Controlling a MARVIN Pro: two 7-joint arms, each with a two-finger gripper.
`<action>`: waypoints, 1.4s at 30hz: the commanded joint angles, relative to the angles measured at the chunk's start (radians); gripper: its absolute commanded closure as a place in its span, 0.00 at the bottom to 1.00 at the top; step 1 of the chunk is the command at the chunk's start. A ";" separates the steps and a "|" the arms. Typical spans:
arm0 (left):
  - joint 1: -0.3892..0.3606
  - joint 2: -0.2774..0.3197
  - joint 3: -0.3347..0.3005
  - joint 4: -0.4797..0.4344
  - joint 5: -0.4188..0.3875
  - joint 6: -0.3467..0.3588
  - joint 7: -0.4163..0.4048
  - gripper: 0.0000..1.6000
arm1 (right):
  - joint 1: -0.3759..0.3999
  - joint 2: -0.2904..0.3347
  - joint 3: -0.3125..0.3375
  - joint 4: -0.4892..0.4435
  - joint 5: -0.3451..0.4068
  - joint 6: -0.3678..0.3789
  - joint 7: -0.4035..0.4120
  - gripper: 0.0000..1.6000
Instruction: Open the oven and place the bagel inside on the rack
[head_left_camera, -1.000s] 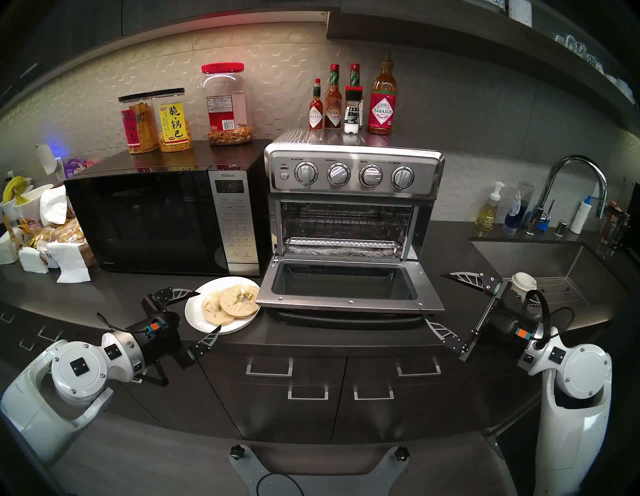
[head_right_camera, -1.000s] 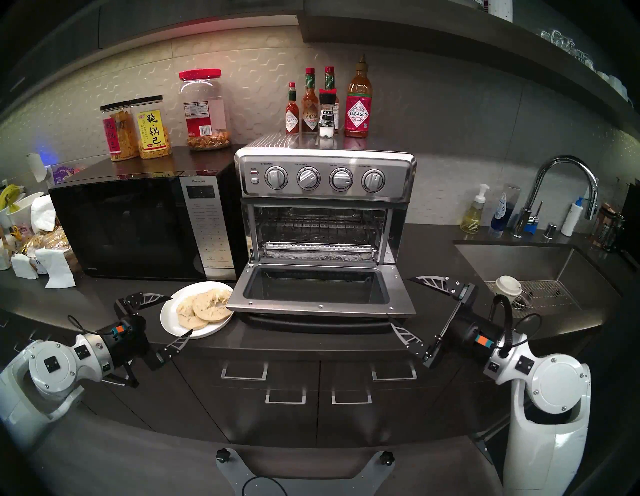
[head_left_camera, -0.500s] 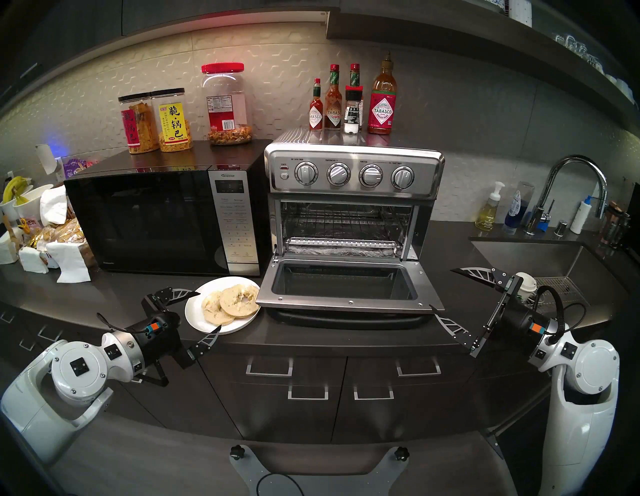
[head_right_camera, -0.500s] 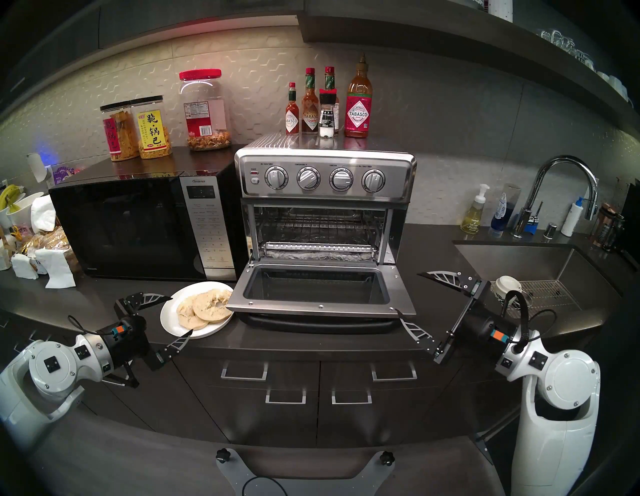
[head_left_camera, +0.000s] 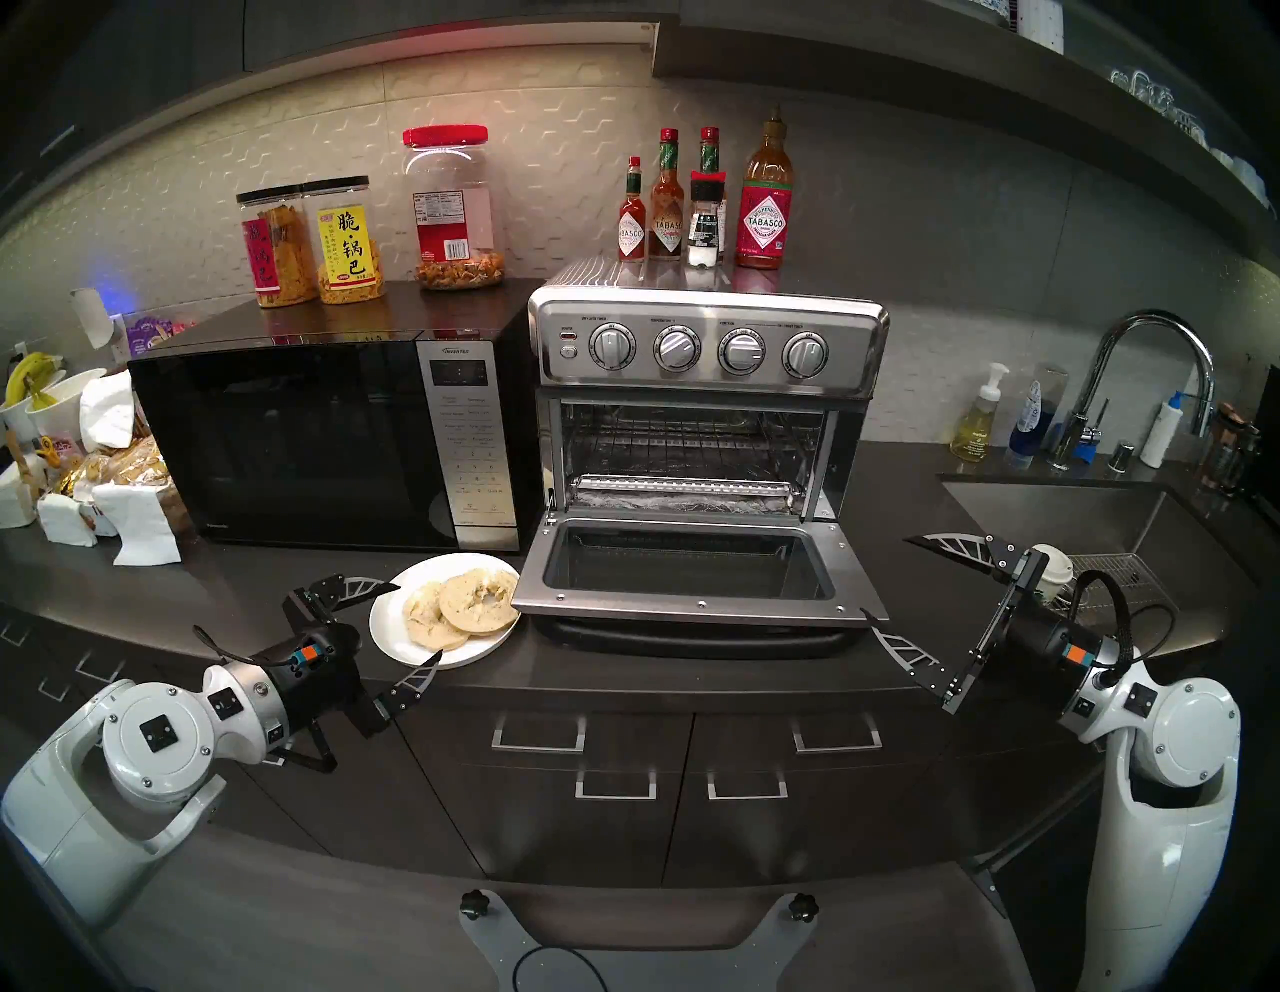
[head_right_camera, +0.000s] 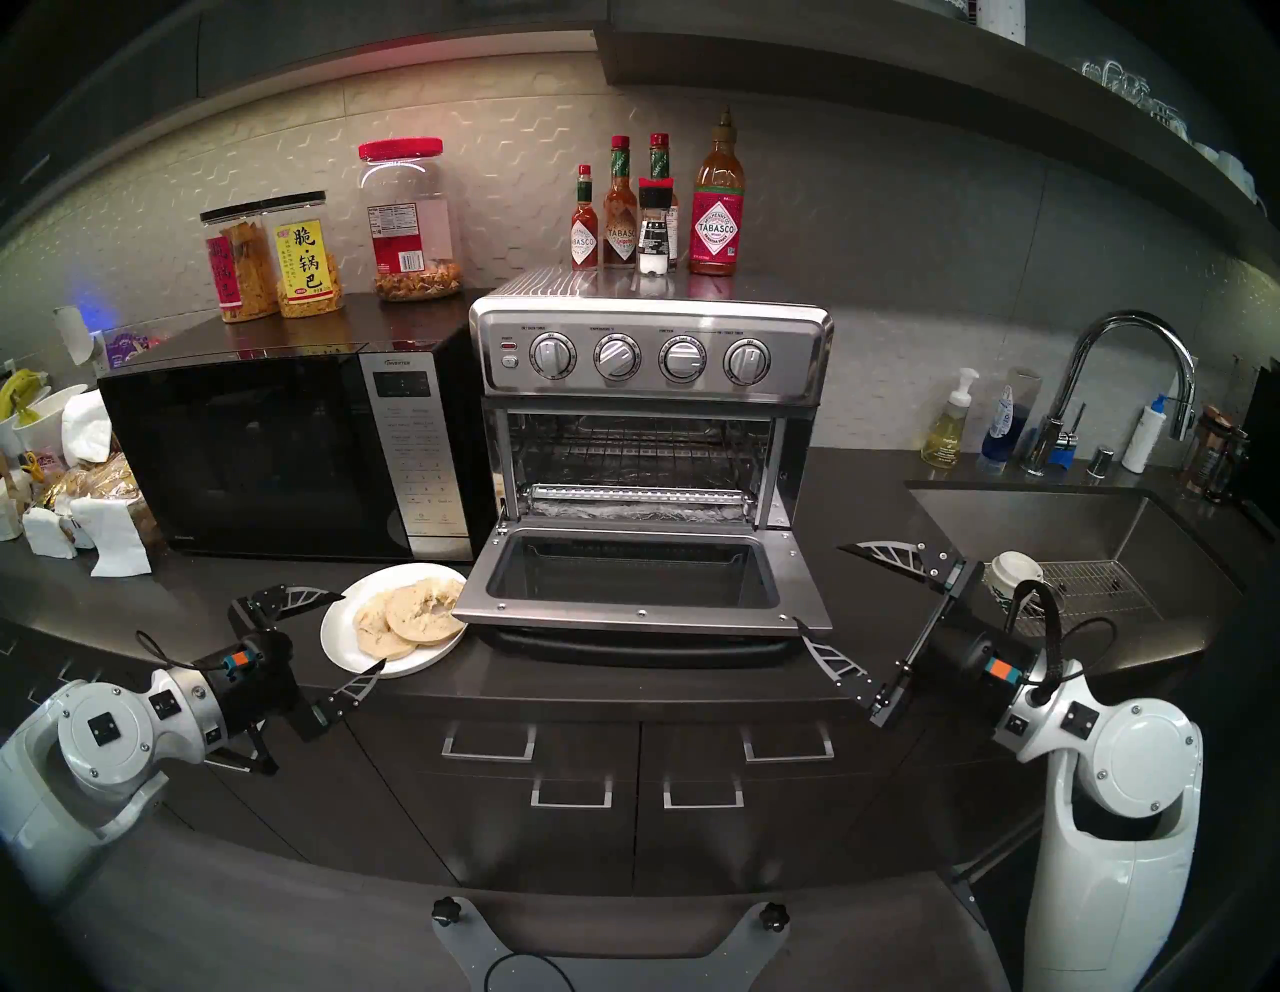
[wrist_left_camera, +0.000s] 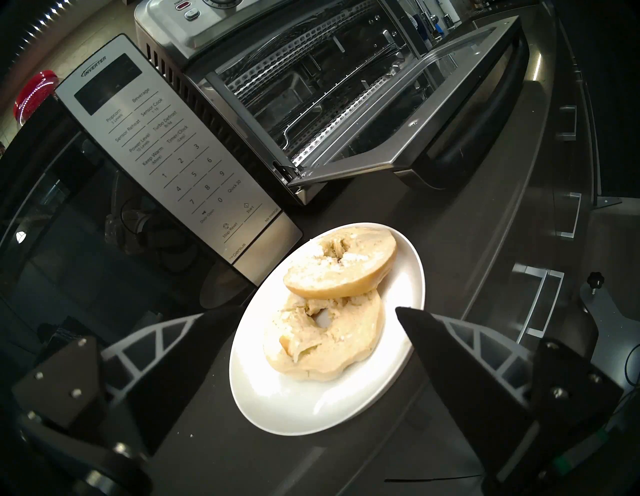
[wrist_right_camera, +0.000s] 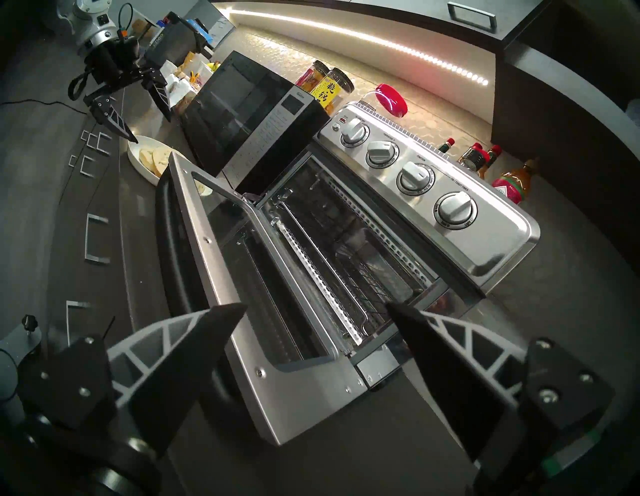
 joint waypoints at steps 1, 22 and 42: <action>0.002 0.008 -0.013 -0.004 0.014 -0.026 -0.004 0.00 | 0.009 -0.004 -0.003 -0.010 0.013 -0.004 -0.004 0.00; -0.020 -0.020 0.018 0.037 0.040 -0.126 0.019 0.00 | 0.010 -0.006 -0.003 -0.010 0.012 -0.005 -0.001 0.00; -0.009 -0.003 0.013 0.029 0.132 -0.097 0.030 0.00 | 0.011 -0.007 -0.002 -0.010 0.012 -0.005 -0.001 0.00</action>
